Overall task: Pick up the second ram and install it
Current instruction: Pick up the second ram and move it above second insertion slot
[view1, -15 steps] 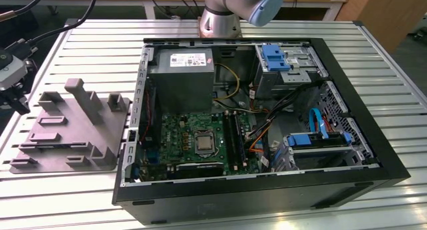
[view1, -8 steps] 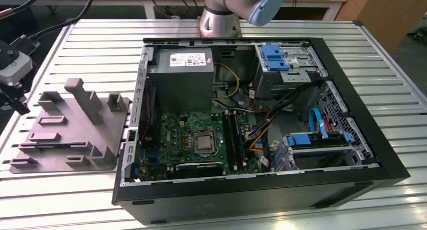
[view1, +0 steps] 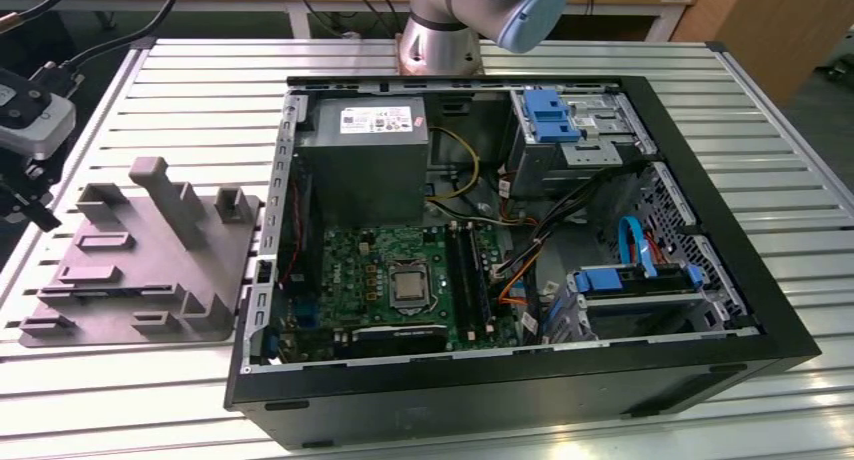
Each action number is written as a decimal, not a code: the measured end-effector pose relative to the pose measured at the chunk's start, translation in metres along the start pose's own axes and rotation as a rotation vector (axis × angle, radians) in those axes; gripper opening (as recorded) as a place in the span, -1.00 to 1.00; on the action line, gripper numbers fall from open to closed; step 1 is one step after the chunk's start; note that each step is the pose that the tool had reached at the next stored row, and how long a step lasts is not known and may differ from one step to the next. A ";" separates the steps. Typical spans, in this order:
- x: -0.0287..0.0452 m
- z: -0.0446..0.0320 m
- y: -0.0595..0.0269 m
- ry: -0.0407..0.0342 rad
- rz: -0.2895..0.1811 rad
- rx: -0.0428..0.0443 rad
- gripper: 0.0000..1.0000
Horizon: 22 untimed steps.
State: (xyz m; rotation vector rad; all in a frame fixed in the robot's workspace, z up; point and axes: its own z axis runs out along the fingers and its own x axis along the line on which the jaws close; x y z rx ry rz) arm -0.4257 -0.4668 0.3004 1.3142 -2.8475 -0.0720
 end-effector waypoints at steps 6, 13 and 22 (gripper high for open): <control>0.0000 0.0010 0.0000 0.0048 -0.109 -0.0017 -0.80; 0.0000 0.0020 -0.0001 0.0104 -0.236 -0.0036 -0.80; 0.0001 0.0035 -0.0002 0.0175 -0.400 -0.0060 -0.80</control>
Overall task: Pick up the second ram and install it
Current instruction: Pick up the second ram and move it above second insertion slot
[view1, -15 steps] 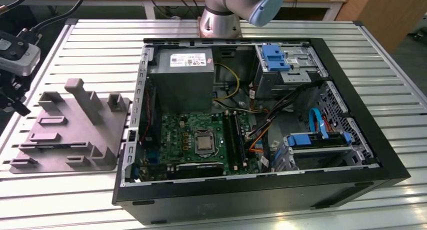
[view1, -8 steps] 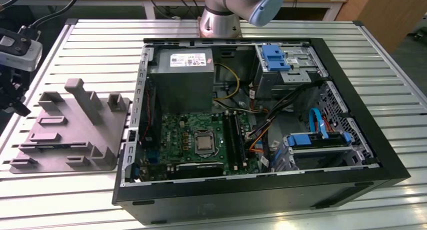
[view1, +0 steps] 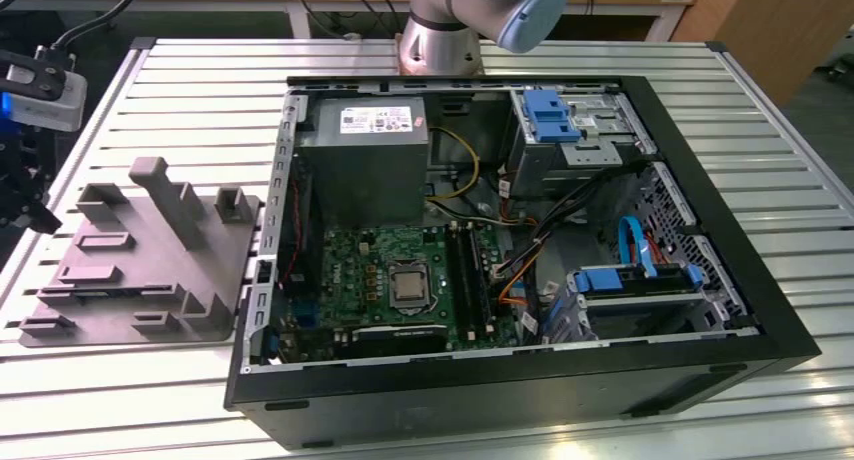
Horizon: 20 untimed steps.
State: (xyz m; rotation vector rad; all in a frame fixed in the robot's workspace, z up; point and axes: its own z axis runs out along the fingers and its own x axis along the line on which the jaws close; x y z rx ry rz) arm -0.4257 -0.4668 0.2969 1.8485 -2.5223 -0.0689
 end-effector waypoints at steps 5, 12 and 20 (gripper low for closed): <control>0.0000 0.0010 -0.0001 0.0040 -0.091 -0.0013 -0.80; 0.0001 0.0041 -0.0002 0.0087 -0.218 0.0003 -0.80; 0.0002 0.0088 -0.0003 0.0107 -0.313 0.0099 -0.80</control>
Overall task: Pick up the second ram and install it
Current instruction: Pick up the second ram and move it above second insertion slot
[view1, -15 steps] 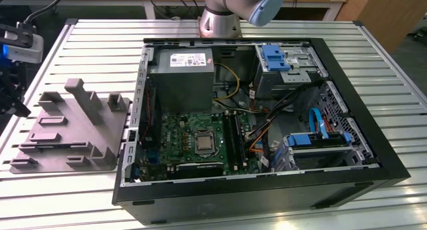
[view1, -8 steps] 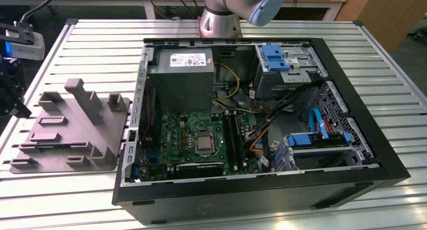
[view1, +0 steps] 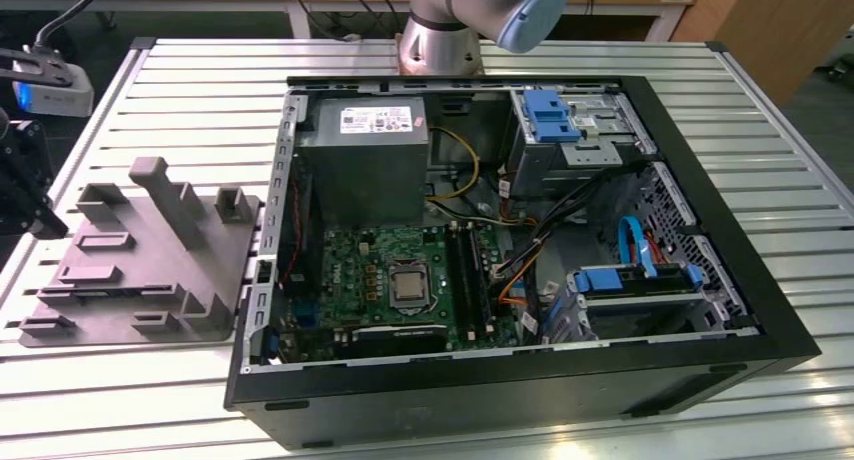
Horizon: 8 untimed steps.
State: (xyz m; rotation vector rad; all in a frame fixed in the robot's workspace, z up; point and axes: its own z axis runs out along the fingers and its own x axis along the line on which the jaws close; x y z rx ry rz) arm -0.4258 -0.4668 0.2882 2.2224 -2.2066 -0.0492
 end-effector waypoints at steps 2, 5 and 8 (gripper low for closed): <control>0.0000 0.0016 0.0001 0.0003 0.000 0.0000 -0.80; 0.0001 0.0058 0.0003 0.0013 -0.001 0.0000 -0.80; 0.0001 0.0098 0.0006 0.0019 -0.002 0.0001 -0.80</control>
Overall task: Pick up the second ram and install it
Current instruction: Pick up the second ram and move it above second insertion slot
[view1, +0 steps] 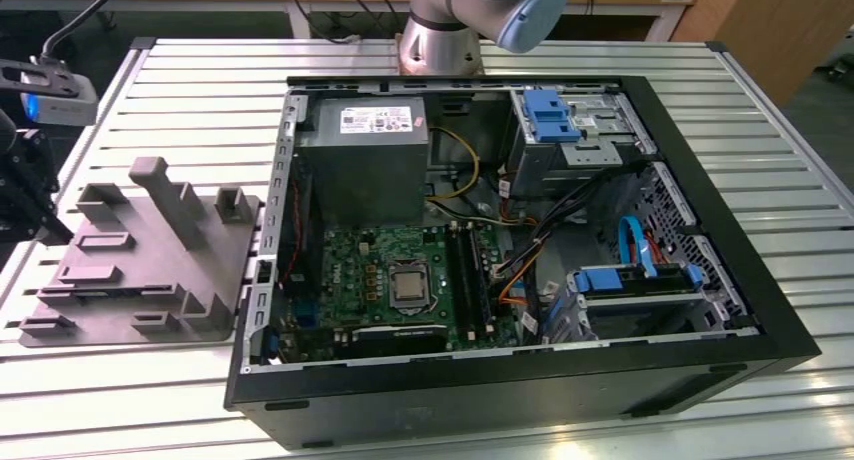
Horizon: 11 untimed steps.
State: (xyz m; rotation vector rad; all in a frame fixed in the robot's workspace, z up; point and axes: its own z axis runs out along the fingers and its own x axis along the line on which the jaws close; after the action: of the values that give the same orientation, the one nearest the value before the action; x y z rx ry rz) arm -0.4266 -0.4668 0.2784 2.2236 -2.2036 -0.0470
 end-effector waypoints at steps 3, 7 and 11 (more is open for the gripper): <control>0.0001 0.0032 0.0004 0.0004 -0.001 -0.0001 -0.80; 0.0007 0.0082 0.0006 0.0005 -0.002 -0.0001 -0.80; 0.0016 0.0128 0.0006 0.0006 -0.003 -0.0002 -0.80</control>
State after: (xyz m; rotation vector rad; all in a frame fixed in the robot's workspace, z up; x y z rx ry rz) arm -0.4276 -0.4682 0.2656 2.2267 -2.1997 -0.0465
